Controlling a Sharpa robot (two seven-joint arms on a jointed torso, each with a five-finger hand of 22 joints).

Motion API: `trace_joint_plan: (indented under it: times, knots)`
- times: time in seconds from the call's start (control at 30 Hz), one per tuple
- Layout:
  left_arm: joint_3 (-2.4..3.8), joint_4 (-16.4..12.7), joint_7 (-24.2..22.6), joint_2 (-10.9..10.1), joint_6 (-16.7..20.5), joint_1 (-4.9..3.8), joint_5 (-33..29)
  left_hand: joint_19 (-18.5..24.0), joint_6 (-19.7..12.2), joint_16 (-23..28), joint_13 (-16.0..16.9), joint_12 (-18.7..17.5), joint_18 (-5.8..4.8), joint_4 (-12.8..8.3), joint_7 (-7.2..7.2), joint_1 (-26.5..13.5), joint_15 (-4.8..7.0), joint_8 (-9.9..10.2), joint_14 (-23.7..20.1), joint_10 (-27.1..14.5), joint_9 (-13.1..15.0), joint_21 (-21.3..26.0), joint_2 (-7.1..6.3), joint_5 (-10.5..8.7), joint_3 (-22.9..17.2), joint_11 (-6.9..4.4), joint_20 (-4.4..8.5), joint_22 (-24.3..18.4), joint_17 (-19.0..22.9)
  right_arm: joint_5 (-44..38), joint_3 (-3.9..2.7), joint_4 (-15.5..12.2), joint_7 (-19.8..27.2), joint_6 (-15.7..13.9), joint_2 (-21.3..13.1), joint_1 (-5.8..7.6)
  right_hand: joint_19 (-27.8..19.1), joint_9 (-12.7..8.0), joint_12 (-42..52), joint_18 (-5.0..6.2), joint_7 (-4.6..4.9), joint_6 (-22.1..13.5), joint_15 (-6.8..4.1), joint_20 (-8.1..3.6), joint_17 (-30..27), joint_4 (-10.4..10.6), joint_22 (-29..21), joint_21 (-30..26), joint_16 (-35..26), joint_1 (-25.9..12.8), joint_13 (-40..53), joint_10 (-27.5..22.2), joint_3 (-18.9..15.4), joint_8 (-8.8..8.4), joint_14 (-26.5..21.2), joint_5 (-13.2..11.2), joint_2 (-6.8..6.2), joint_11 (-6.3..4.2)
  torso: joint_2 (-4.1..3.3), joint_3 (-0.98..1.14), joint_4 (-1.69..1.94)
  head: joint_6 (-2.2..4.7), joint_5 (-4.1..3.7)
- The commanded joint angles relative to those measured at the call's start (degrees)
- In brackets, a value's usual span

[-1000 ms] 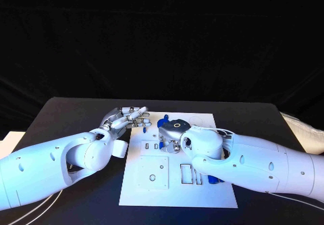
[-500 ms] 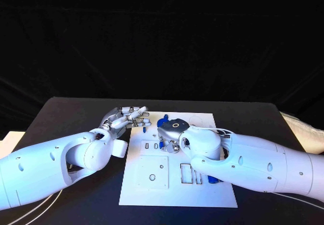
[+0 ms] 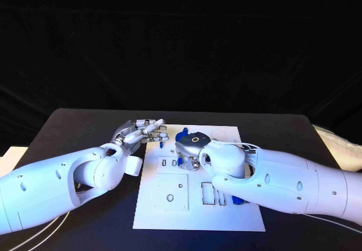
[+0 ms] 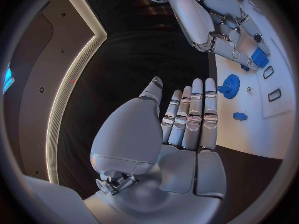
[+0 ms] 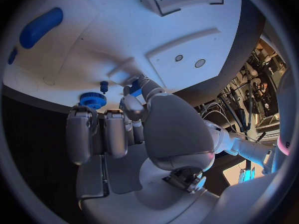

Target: Assemble the parts on the task board

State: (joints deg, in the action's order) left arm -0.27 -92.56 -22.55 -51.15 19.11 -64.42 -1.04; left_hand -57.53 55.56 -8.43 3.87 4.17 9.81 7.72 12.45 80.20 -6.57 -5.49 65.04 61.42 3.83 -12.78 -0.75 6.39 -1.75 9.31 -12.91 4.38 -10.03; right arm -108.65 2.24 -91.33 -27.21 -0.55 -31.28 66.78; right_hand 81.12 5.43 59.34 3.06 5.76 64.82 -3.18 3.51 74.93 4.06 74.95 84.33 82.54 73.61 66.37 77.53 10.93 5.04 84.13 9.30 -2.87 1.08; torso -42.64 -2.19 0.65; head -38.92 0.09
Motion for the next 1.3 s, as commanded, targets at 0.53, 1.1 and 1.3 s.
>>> trace_joint_plan:
  times: [0.53,1.1,1.3]
  knots:
    - [0.03,0.0,0.1,0.1,-1.0,-0.02,-0.1,-0.5,-0.2,0.3,-0.1,-0.5,0.71,-0.3,0.3,-0.1,-0.06,0.5,0.3,-0.3,-0.1,0.3,0.34,-0.27,0.1,0.28,0.06,-0.1,-0.1,-0.5,0.14,0.1,-0.4,0.2,0.2,-0.11,-0.5,-0.5,-1.1,0.07,0.74,-1.4,0.77,0.46,0.6,1.0,1.2,-0.4,-0.8,-1.3,-0.5,-0.5,-0.6,-1.04,3.1,-0.3,-1.45,0.5,0.0,-0.01,-0.01,-0.18,0.14]
    - [0.01,0.0,0.1,0.1,-1.0,-0.02,-0.1,-0.5,-0.2,0.3,-0.1,-0.5,0.71,-0.3,0.3,-0.1,-0.06,0.5,0.3,-0.3,-0.1,0.3,0.34,-0.27,0.1,0.28,0.06,-0.1,-0.1,-0.4,0.15,0.1,-0.7,0.0,0.2,-0.11,-0.7,-0.6,-1.7,0.14,0.87,-1.8,0.87,0.56,0.2,1.3,0.9,-0.6,-1.2,-1.4,-0.9,-0.8,-0.8,-1.22,3.0,-0.4,-1.86,0.63,-0.02,-0.01,-0.02,-0.14,0.12]
    - [0.01,0.0,0.1,0.1,-1.0,-0.02,-0.1,-0.5,-0.2,0.3,-0.1,-0.5,0.71,-0.3,0.3,-0.1,-0.06,0.5,0.3,-0.3,-0.1,0.3,0.34,-0.27,0.1,0.28,0.06,-0.1,-0.1,-0.4,0.15,0.0,-0.9,-0.3,0.2,-0.11,-1.3,-1.1,-4.4,0.32,1.23,-3.4,1.19,0.89,-0.7,2.4,0.1,-1.1,-1.9,-2.1,-2.8,-2.1,-1.6,-1.44,2.8,-1.1,-3.07,1.01,0.0,-0.01,0.0,-0.16,0.09]
